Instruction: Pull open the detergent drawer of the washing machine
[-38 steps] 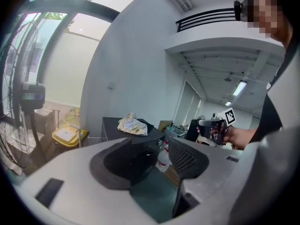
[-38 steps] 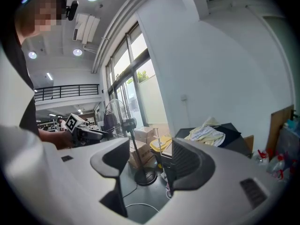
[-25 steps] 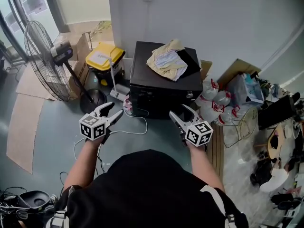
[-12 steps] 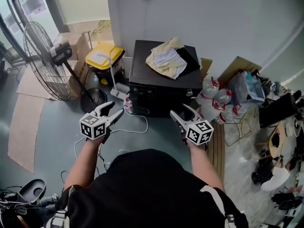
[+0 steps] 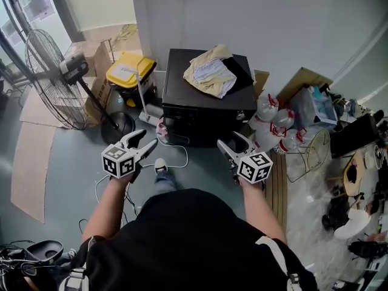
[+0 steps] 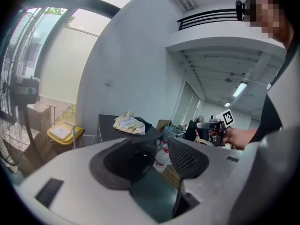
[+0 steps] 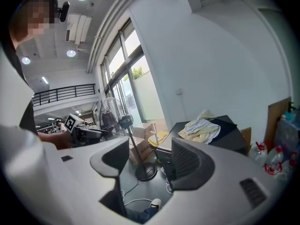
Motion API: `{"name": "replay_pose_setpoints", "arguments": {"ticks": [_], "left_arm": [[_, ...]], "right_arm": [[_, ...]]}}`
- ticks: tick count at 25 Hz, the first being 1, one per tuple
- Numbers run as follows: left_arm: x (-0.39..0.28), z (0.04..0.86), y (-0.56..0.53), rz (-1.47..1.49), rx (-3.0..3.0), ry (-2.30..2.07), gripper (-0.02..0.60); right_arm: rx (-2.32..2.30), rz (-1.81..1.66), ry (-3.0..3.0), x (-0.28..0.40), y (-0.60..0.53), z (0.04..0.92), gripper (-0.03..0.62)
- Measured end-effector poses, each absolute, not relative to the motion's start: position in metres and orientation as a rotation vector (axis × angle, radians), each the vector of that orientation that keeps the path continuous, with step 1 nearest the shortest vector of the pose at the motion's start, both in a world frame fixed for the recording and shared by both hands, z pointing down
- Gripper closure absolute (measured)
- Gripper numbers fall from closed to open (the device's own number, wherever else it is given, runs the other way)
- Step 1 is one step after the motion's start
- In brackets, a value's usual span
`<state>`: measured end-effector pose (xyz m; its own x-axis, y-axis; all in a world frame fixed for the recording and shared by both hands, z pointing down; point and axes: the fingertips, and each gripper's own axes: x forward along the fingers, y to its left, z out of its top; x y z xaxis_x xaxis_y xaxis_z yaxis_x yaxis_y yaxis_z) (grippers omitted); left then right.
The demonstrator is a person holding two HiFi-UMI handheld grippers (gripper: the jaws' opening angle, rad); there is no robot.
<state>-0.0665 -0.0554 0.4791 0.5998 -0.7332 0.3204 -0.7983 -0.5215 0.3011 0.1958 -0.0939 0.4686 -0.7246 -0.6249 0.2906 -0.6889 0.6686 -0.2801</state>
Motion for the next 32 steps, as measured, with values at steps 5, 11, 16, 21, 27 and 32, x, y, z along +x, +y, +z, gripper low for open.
{"name": "replay_pose_setpoints", "arguments": {"ticks": [5, 11, 16, 21, 27, 32], "left_arm": [[-0.066, 0.480, -0.069, 0.212, 2.416, -1.206, 0.339], [-0.068, 0.485, -0.087, 0.206, 2.419, -1.190, 0.339], [-0.075, 0.490, -0.100, 0.216, 2.413, -1.177, 0.339], [-0.078, 0.492, -0.119, 0.228, 2.411, -1.158, 0.339], [-0.079, 0.499, -0.144, 0.251, 2.417, -1.122, 0.339], [-0.085, 0.503, -0.164, 0.263, 2.414, -1.107, 0.339]], "right_arm": [[1.087, 0.564, -2.692, 0.195, -0.102, 0.471, 0.307], [1.118, 0.588, -2.674, 0.198, -0.119, 0.477, 0.307], [1.129, 0.615, -2.669, 0.191, -0.132, 0.480, 0.307], [1.140, 0.643, -2.657, 0.186, -0.147, 0.486, 0.307], [1.177, 0.673, -2.628, 0.186, -0.170, 0.497, 0.307], [1.190, 0.696, -2.610, 0.182, -0.187, 0.502, 0.307]]}}
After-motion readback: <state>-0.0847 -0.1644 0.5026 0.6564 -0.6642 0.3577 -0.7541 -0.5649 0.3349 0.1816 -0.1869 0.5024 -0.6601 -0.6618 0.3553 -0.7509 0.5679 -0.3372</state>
